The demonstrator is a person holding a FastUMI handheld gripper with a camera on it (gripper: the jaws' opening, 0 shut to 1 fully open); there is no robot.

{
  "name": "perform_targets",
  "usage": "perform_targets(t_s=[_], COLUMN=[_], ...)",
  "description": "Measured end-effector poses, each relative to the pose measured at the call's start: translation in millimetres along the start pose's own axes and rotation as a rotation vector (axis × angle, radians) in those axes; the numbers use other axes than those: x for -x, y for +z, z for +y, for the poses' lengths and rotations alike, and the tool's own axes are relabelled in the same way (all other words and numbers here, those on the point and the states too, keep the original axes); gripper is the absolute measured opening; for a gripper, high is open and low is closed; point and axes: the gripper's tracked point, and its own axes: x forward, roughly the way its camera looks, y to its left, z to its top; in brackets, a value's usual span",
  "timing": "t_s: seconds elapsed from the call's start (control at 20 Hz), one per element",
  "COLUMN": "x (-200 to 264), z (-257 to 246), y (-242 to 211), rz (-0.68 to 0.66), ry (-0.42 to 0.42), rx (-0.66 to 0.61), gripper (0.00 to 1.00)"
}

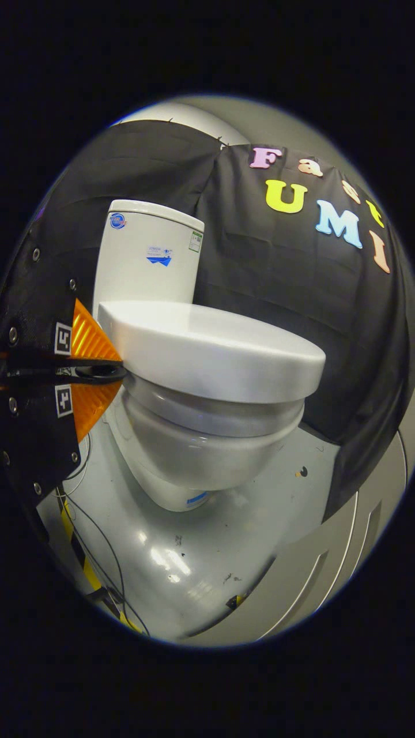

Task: Open the toilet lid.

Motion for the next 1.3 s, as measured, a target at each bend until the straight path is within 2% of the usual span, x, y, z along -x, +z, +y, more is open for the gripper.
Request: perform_targets(t_s=[0.15, 0.6, 0.8, 1.3], x=[1, 9, 15, 23], z=[4, 30, 49, 85], y=[-1, 4, 6, 8], rz=[-0.011, -0.056, -0.088, -0.168], ry=[-0.023, -0.071, -0.103, -0.162], rx=[0.049, 0.179, 0.321, 0.506], gripper=[0.02, 0.02, 0.02, 0.02])
